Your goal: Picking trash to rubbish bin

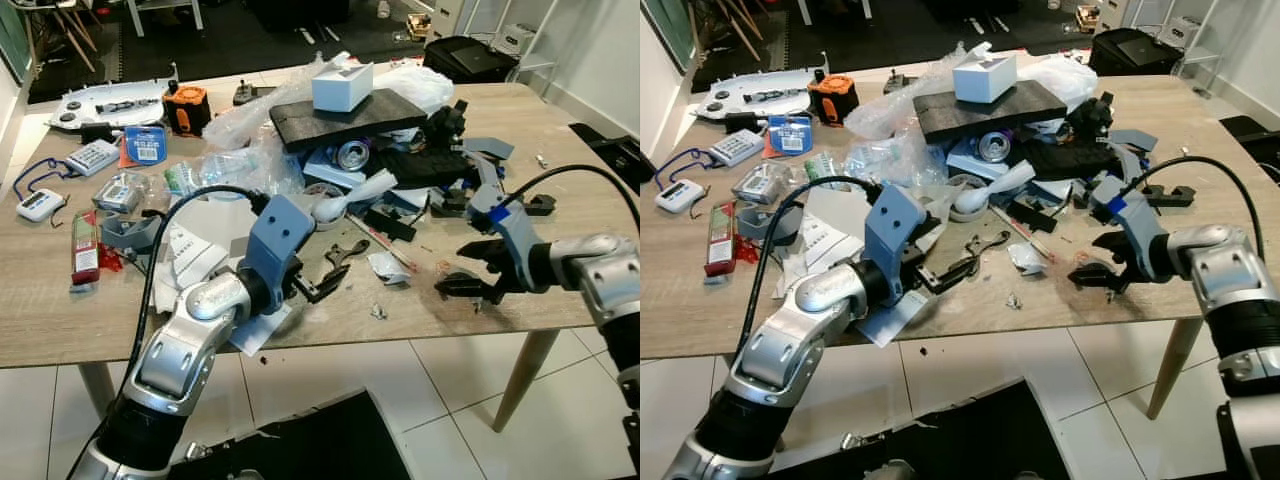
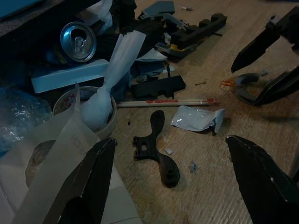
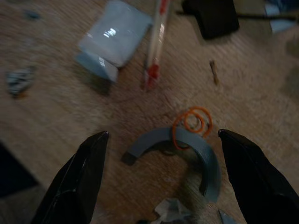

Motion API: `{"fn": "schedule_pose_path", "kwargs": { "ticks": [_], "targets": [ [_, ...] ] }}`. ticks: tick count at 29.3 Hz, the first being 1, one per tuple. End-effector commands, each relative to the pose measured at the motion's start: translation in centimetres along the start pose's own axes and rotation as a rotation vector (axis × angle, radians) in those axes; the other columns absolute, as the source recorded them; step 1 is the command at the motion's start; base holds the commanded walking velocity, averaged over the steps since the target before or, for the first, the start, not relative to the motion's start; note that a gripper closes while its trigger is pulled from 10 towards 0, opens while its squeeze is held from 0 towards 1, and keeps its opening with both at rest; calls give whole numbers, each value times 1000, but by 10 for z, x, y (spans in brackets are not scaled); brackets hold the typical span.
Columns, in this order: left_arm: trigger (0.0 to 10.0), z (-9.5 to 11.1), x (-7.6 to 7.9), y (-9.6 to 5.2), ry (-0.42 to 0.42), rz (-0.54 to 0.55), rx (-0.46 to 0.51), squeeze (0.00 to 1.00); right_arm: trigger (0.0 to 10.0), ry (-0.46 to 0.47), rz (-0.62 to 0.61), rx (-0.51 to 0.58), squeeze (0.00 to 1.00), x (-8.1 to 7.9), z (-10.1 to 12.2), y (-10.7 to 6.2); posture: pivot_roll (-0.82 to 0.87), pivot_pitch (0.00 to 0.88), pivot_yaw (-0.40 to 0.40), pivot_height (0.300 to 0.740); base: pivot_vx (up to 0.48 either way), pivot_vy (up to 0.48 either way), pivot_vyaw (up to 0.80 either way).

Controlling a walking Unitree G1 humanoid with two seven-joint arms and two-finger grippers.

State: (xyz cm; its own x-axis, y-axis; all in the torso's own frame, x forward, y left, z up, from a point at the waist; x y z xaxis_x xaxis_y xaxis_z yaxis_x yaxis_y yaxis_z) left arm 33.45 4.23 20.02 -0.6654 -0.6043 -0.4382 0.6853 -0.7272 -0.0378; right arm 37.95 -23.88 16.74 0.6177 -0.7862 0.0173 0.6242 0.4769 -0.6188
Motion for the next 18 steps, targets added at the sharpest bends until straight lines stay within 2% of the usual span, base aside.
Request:
{"fn": "schedule_pose_path", "kwargs": {
  "ticks": [1, 5, 12, 15, 18],
  "targets": [
    [10000, 1, 6, 1, -7, -27, 1, 0, 10000, 24, -14, -15, 0, 2, -8, 4, -6, 141, 49, 740, 0, 0, 0],
    [10000, 1, 4, 2, -3, -30, -8, 0, 10000, 71, -64, -16, 0, 6, -12, 10, 1, 153, 59, 740, 0, 0, 0],
    [10000, -1, 4, 3, 4, -29, -22, 0, 10000, 116, -79, -13, 0, 7, -13, 17, 3, 159, 62, 740, 0, 0, 0],
    [10000, -2, 7, 2, 2, -37, -30, 0, 10000, 165, -63, -78, 0, 5, -25, 20, 5, 162, 63, 740, 0, 0, 0],
    [10000, -2, 7, 2, 2, -41, -32, 0, 10000, 169, -53, -132, 0, 3, -33, 19, 5, 162, 63, 740, 0, 0, 0]
  ]
}}
Point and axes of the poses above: a point about 5 cm out from each wrist's last joint towards the gripper, its own y axis pointing out of the wrist towards the gripper, its own z axis along the axis of the wrist's last joint, x = y × z, the point moved 5 cm from there along y, pointing out of the wrist towards the gripper, and after that the axes turned 13 degrees about y, right-handed, at the moved point
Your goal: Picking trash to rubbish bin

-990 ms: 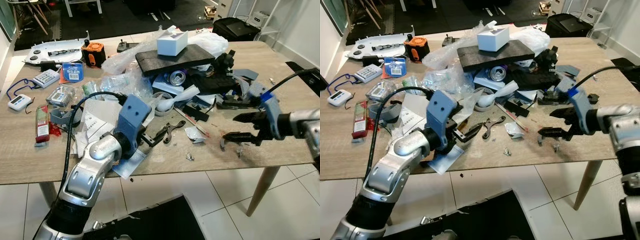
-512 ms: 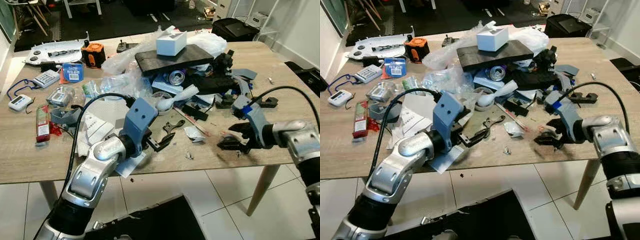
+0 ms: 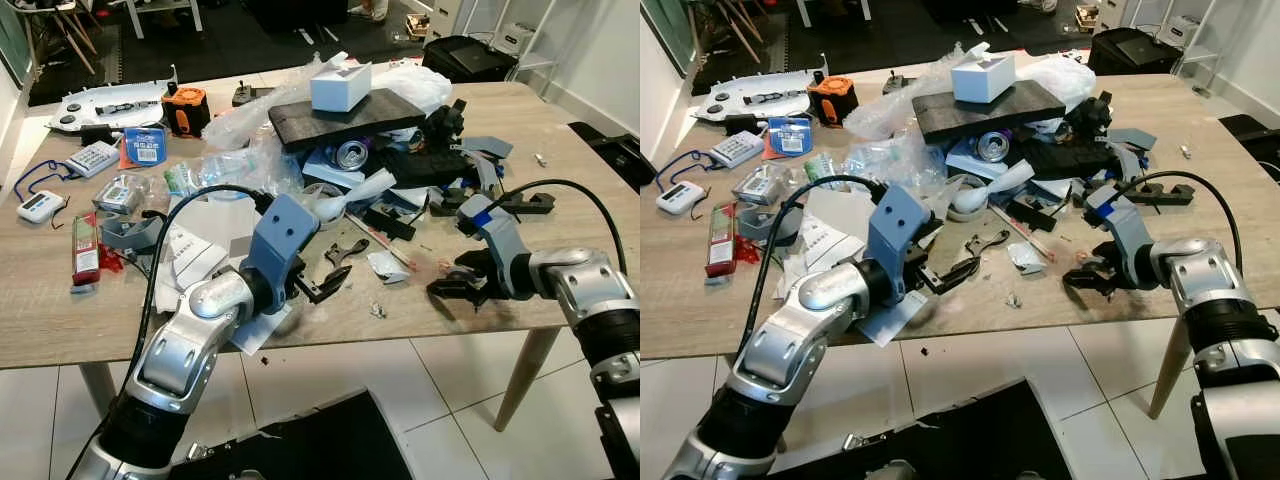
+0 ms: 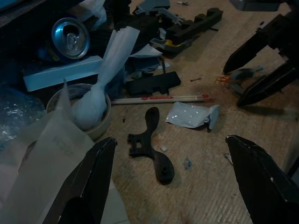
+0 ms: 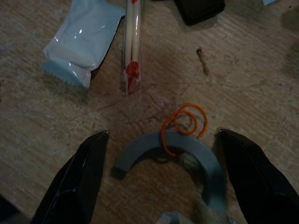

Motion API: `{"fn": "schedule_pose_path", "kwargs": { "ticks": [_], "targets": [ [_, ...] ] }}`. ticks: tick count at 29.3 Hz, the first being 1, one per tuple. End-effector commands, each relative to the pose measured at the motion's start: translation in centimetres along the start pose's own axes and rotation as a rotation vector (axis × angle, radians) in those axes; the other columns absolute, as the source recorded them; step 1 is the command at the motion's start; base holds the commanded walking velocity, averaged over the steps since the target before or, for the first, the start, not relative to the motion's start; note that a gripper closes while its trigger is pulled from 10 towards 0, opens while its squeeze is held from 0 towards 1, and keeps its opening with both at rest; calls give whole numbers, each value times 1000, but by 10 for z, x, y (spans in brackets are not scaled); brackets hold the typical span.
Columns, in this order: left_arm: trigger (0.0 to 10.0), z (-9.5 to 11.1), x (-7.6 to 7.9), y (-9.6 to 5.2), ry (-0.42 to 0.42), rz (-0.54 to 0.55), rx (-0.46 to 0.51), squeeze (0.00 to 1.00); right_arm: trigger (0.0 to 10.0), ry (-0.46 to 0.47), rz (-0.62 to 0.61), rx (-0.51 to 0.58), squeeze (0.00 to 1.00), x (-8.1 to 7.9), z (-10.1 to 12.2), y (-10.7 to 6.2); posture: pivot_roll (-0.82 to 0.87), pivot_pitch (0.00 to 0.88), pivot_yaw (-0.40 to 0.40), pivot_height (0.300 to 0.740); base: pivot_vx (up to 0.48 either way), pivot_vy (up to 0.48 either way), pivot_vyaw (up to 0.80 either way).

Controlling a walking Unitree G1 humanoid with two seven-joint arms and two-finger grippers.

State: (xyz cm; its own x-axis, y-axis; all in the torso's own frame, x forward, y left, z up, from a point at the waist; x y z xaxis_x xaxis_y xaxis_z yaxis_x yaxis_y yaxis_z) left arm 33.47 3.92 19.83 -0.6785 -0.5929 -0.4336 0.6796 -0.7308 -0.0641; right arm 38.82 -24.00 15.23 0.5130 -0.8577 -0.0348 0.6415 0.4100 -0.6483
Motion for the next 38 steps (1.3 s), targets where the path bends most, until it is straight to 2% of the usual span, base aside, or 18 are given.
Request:
{"fn": "schedule_pose_path", "kwargs": {
  "ticks": [1, 5, 6, 13, 28, 30, 31, 32, 33, 34, 35, 38],
  "targets": [
    [10000, -1, 5, 0, 6, -24, -11, 0, 10000, 45, 8, -97, 0, 0, -25, 5, 5, 162, 63, 740, 0, 0, 0],
    [10000, -2, 5, 0, 9, -31, -16, 0, 10000, 9, 5, -148, 0, 1, -32, 3, 5, 162, 63, 740, 0, 0, 0],
    [10000, -2, 6, 0, 9, -33, -20, 0, 10000, -19, -23, -187, 0, 7, -36, -1, 5, 162, 63, 740, 0, 0, 0],
    [10000, -3, 7, -1, 9, -38, -27, 0, 10000, -30, -56, -232, 0, 14, -41, -8, 5, 169, 62, 740, 0, 0, 0],
    [10000, -5, 8, -1, 5, -34, -37, 0, 9843, -54, -31, -288, 0, 8, -48, -6, -12, 176, 49, 740, 0, 0, 0],
    [10000, -5, 7, 0, 4, -29, -37, 0, 7333, -53, -25, -289, 0, 7, -48, -6, -12, 176, 49, 740, 0, 0, 0],
    [10000, -5, 7, 0, 3, -27, -38, 0, 3922, -52, -21, -290, 0, 7, -49, -6, -12, 176, 49, 740, 0, 0, 0],
    [10000, -5, 7, 0, 3, -27, -38, 0, 3922, -52, -21, -290, 0, 7, -49, -6, -12, 176, 49, 740, 0, 0, 0],
    [10000, -5, 7, 0, 3, -26, -39, 0, 2510, -52, -20, -290, 0, 7, -49, -6, -12, 176, 49, 740, 0, 0, 0],
    [10000, -5, 7, -1, 2, -26, -39, 0, 2000, -52, -20, -290, 0, 7, -49, -7, -12, 179, 44, 740, 0, 0, 0],
    [10000, -6, 8, -1, 1, -25, -40, 0, 0, -51, -19, -290, 0, 7, -49, -7, -12, 179, 44, 740, 0, 0, 0],
    [10000, -6, 8, -1, 0, -24, -42, 0, 0, -49, -18, -291, 0, 7, -49, -7, -12, 179, 44, 740, 0, 0, 0]
  ]
}}
Point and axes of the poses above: a point about 5 cm out from each wrist's last joint towards the gripper, its own y axis pointing out of the wrist towards the gripper, its own z axis along the axis of the wrist's last joint, x = y × z, the point moved 5 cm from there along y, pointing out of the wrist towards the gripper, and after that the axes turned 13 degrees about y, right-handed, at the moved point
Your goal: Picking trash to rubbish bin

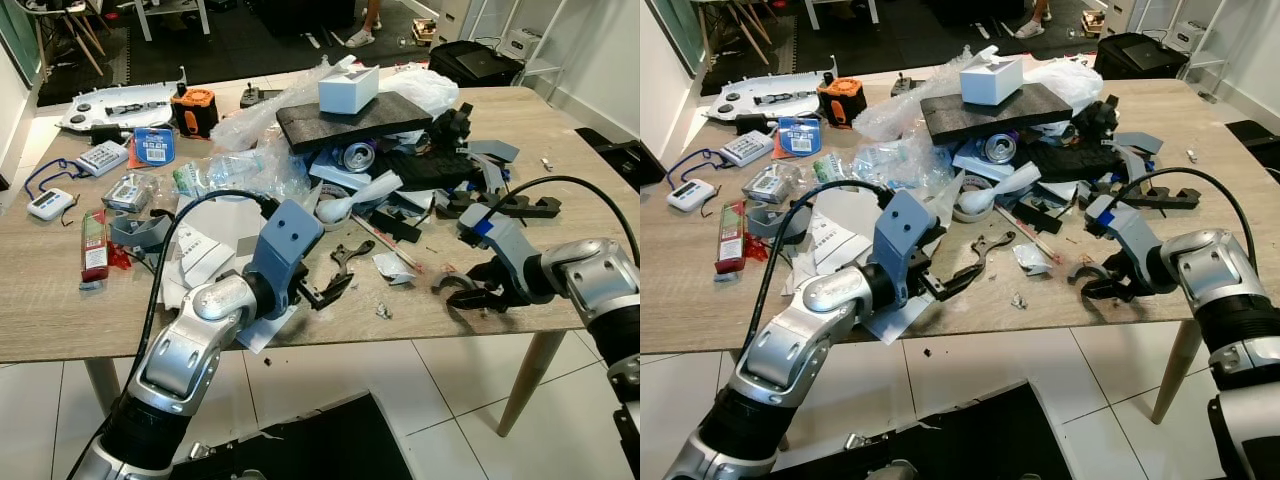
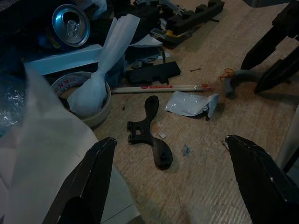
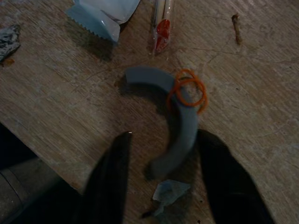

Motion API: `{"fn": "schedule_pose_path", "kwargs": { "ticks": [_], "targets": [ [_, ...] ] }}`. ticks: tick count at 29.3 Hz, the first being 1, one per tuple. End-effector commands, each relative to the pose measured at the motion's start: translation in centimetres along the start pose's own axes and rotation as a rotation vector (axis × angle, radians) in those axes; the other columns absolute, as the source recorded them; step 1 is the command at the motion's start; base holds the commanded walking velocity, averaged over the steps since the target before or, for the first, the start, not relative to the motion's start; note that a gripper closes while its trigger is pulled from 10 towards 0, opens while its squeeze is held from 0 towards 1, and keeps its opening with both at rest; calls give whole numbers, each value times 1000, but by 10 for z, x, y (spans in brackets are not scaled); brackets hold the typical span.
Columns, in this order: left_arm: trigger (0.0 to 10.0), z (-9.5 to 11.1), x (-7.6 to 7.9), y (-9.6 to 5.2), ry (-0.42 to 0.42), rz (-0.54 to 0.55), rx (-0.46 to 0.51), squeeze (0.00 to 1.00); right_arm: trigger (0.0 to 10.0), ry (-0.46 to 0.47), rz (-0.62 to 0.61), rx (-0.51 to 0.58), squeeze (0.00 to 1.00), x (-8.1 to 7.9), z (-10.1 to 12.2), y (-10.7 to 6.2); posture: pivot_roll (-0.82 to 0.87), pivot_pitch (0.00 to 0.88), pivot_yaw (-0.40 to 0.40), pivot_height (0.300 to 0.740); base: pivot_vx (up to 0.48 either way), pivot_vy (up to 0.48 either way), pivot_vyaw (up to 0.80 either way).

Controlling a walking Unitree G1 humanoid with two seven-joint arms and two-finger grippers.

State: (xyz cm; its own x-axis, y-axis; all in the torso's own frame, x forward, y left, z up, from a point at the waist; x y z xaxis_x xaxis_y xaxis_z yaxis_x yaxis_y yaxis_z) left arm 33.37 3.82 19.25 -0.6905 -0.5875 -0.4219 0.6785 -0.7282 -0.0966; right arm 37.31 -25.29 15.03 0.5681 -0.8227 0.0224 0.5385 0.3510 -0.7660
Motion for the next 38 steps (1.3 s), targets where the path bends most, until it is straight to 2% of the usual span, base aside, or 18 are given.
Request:
{"fn": "schedule_pose_path", "kwargs": {
  "ticks": [1, 15, 24, 32, 37, 38],
  "targets": [
    [10000, -2, 4, -1, 13, -9, -14, 0, 0, 38, -11, -125, 0, 0, -33, 12, -15, 180, 41, 740, 0, 0, 0],
    [10000, -5, 5, -1, -4, 28, -23, 0, 0, 63, 3, -121, 0, -3, -39, 17, 9, 154, 36, 740, 0, 0, 0],
    [10000, -8, -5, -1, 7, 63, -46, 0, 0, 65, 18, -113, 0, -9, -38, 23, 19, 148, 38, 740, 0, 0, 0],
    [10000, -10, -8, -1, 5, 80, -54, 0, 0, 61, 34, -98, 0, -10, -36, 23, 12, 138, 41, 740, 0, 0, 0],
    [10000, -8, -15, -1, 5, 101, -53, 0, 0, 76, 81, -16, 0, -18, -15, 19, 12, 138, 41, 740, 0, 0, 0],
    [10000, -8, -17, -1, 7, 107, -53, 0, 0, 80, 96, 30, 0, -20, -3, 15, 12, 138, 41, 740, 0, 0, 0]
  ]
}}
Point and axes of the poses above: a point about 5 cm out from each wrist's last joint towards the gripper, its own y axis pointing out of the wrist towards the gripper, its own z axis along the axis of the wrist's last joint, x = y × z, the point moved 5 cm from there along y, pointing out of the wrist towards the gripper, and after that the axes turned 13 degrees about y, right-handed, at the moved point
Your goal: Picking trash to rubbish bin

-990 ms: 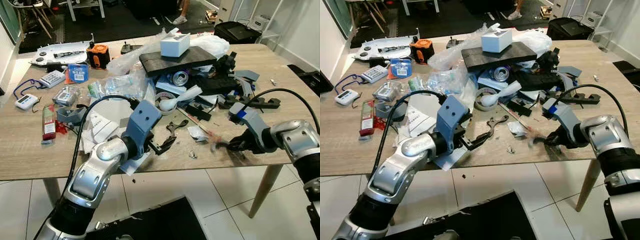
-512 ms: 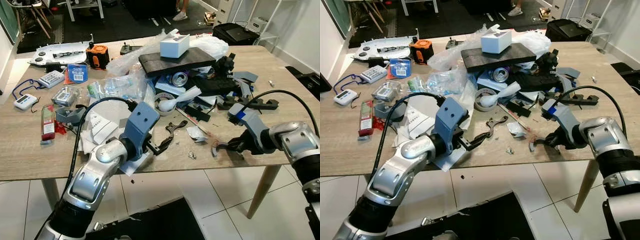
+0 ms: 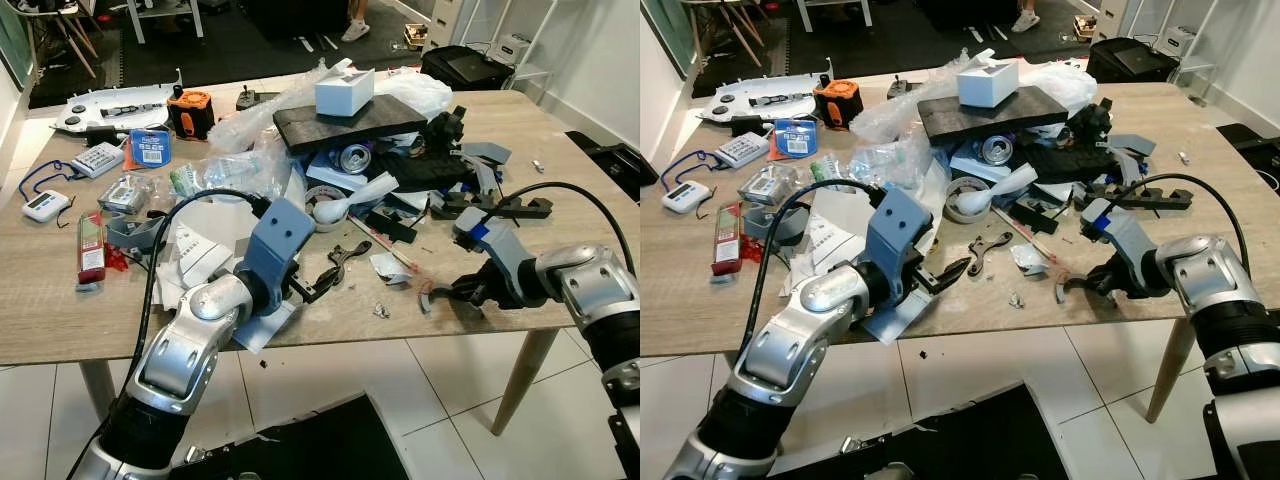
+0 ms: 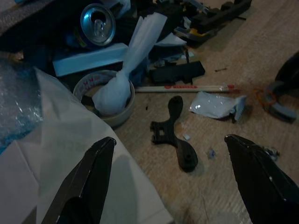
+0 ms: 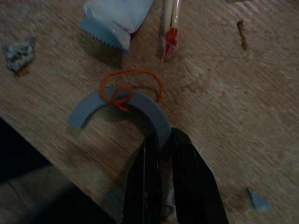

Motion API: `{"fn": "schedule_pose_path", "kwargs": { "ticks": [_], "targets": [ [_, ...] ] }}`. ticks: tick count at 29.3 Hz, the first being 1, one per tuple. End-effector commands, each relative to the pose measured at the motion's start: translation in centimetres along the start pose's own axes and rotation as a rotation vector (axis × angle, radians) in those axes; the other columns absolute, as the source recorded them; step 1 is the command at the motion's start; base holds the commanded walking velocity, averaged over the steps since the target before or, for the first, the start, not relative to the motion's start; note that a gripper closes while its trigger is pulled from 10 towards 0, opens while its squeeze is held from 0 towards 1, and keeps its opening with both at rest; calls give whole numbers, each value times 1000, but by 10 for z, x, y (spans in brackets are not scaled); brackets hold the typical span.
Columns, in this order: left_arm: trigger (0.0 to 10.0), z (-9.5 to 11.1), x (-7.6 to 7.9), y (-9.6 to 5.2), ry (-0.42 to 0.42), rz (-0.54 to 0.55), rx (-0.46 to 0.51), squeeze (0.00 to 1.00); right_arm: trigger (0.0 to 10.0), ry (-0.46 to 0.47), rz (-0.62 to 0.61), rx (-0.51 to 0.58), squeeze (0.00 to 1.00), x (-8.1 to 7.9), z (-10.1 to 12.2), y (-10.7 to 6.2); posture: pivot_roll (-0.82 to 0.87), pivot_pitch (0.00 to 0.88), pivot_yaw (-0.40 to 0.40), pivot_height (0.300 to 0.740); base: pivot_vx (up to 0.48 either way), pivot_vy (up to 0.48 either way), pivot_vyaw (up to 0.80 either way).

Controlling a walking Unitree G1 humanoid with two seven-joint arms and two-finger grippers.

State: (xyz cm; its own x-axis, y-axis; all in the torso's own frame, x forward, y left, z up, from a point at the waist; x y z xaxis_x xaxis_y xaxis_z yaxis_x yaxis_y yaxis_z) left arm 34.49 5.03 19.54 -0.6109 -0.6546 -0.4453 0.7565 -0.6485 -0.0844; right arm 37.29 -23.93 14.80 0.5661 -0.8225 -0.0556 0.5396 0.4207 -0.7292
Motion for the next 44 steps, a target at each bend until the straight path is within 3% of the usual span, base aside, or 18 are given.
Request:
{"fn": "schedule_pose_path", "kwargs": {
  "ticks": [1, 7, 10, 11, 13, 16, 19, 23, 27, 29, 32, 33, 36, 39, 44],
  "targets": [
    [10000, -4, -1, 1, -6, 4, -18, 0, 0, 29, 52, 14, 0, -10, 2, 6, 9, 137, 41, 740, 0, 0, 0],
    [10000, -6, -2, -1, -4, 9, -23, 0, 0, 29, 93, 104, 0, -19, 25, -2, 8, 138, 38, 740, 0, 0, 0],
    [10000, -4, -8, -1, -24, 52, -19, 0, 0, 67, 233, 294, 0, -43, 65, -19, 12, 141, 31, 740, 0, 0, 0],
    [10000, -2, -11, -1, -34, 64, -15, 0, 0, 101, 325, 405, 0, -56, 87, -31, 12, 141, 31, 740, 0, 0, 0],
    [10000, -2, -12, -1, -35, 65, -14, 0, 0, 112, 353, 442, 0, -59, 93, -35, 12, 141, 31, 740, 0, 0, 0],
    [10000, 2, -17, 1, -65, 86, 3, 0, 0, 181, 465, 595, 0, -69, 118, -56, 10, 141, 32, 740, 0, 0, 0],
    [10000, 3, -18, 1, -71, 93, 6, 0, 0, 197, 493, 635, 0, -72, 124, -61, 8, 143, 32, 740, 0, 0, 0],
    [10000, -2, -25, 0, -90, 160, -11, 0, 0, 333, 671, 965, 0, -87, 156, -98, 3, 151, 42, 740, 0, 0, 0],
    [10000, -3, -33, -2, -117, 206, -7, 0, 0, 412, 689, 1054, 0, -93, 160, -99, 8, 150, 60, 740, 0, 0, 0],
    [10000, 3, -37, -1, -125, 219, 18, 0, 0, 464, 798, 1085, 0, -109, 157, -102, 13, 155, 57, 740, 0, 0, 0],
    [10000, 8, -39, -1, -133, 229, 40, 0, 0, 488, 872, 1092, 0, -118, 153, -105, 13, 155, 57, 740, 0, 0, 0],
    [10000, 23, -41, -3, -180, 237, 122, 0, 0, 499, 970, 1078, 0, -136, 142, -107, 4, 159, 62, 740, 0, 0, 0],
    [10000, 31, -40, -5, -211, 232, 169, 0, 0, 502, 998, 1073, 0, -143, 137, -108, 4, 160, 62, 740, 0, 0, 0],
    [10000, 31, -36, -5, -211, 220, 173, 0, 0, 509, 1004, 1081, 0, -146, 135, -110, 4, 160, 62, 740, 0, 0, 0],
    [10000, 29, -34, -4, -212, 227, 164, 0, 0, 538, 856, 1080, 0, -143, 132, -100, -7, 160, 63, 740, 0, 0, 0]
  ]
}}
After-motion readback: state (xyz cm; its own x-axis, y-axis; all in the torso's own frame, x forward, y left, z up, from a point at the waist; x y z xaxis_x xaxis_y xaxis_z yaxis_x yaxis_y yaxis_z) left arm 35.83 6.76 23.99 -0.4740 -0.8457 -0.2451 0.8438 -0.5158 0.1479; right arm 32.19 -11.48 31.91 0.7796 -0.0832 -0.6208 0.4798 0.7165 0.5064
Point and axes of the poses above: a point about 5 cm out from each wrist's last joint towards the gripper, its own y axis pointing out of the wrist towards the gripper, its own z axis along the axis of the wrist's last joint, x = y × z, the point moved 5 cm from there along y, pointing out of the wrist towards the gripper, and after that the axes turned 13 degrees about y, right-handed, at the moved point
